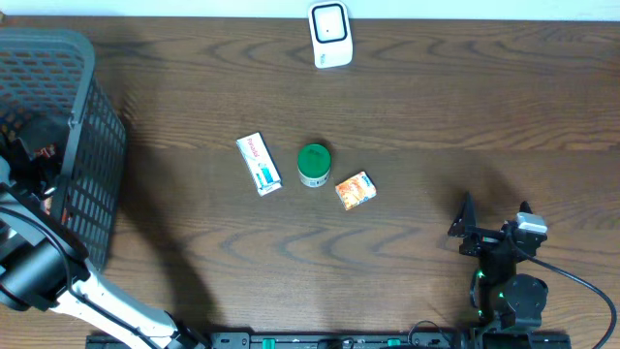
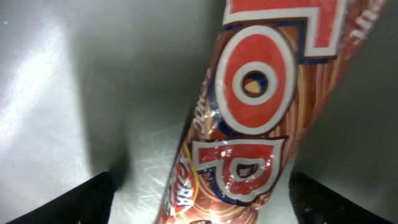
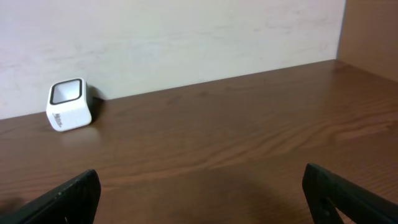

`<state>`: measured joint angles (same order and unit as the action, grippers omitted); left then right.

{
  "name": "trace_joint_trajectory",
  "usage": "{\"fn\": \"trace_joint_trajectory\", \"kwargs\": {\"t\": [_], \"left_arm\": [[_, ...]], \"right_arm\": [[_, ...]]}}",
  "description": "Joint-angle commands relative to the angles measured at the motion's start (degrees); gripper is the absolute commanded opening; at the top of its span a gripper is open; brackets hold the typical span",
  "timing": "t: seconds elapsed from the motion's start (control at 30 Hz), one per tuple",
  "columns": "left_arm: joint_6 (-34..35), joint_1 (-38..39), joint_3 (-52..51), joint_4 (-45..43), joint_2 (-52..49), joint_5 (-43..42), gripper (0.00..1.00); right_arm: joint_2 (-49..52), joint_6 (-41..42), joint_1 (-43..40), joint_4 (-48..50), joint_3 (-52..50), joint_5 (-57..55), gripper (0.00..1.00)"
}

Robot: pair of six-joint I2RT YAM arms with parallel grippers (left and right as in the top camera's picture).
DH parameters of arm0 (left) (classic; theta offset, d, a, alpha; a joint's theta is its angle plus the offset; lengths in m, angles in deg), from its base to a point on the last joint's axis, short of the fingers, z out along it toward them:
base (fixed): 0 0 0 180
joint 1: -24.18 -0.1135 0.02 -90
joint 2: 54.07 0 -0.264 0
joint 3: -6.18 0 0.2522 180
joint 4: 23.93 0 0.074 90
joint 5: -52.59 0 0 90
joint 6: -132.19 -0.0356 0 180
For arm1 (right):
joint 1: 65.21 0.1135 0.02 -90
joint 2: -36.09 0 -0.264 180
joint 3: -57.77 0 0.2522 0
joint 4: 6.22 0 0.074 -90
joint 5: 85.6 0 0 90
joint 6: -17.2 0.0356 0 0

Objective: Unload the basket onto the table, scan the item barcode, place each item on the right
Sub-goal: 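Lower the left gripper and grasp the red TOP chocolate bar, then lift the TOP bar out and carry it toward the scanner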

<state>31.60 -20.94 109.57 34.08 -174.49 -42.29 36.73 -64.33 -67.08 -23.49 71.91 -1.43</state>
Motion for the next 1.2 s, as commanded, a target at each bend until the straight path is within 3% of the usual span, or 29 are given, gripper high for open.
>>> {"fn": "trace_joint_trajectory", "kwargs": {"t": [0.0, 0.07, 0.17, 0.43, 0.67, 0.83, 0.93, 1.03, 1.17], "left_arm": [[-0.5, -0.07, -3.98, -0.66, -1.77, -0.46, 0.66], [-0.48, -0.07, -4.04, -0.63, -1.75, -0.44, 0.33], [0.13, -0.07, -4.0, -0.44, -1.51, -0.44, 0.08], [2.97, -0.07, 1.22, 4.61, 1.9, -0.46, 0.07], [5.77, -0.13, 7.06, 6.34, 16.96, -0.46, 0.07], [18.73, -0.13, 7.43, 1.73, 33.22, -1.53, 0.07], [25.53, -0.11, 7.43, -1.27, 40.83, -10.14, 0.07], [29.9, 0.63, 7.43, -5.01, 47.1, -27.02, 0.08], [30.77, 5.9, 7.3, -6.29, 51.52, -44.89, 0.07]], "right_arm": [[-0.15, -0.63, -0.17, -0.13, -0.07, -0.28, 0.99], [-0.15, -0.63, -0.17, -0.13, -0.07, -0.28, 0.99], [-0.15, -0.61, -0.17, -0.13, -0.07, -0.28, 0.99], [-0.15, -0.63, -0.17, -0.13, -0.07, -0.28, 0.99], [-0.15, -0.63, -0.17, -0.13, -0.07, -0.28, 0.99], [-0.15, -0.63, -0.17, -0.13, -0.07, -0.28, 0.99], [-0.15, -0.63, -0.17, -0.13, -0.07, -0.26, 0.99], [-0.15, -0.61, -0.17, -0.13, -0.07, -0.28, 0.99], [-0.15, -0.61, -0.17, -0.13, -0.07, -0.28, 0.99]]}}
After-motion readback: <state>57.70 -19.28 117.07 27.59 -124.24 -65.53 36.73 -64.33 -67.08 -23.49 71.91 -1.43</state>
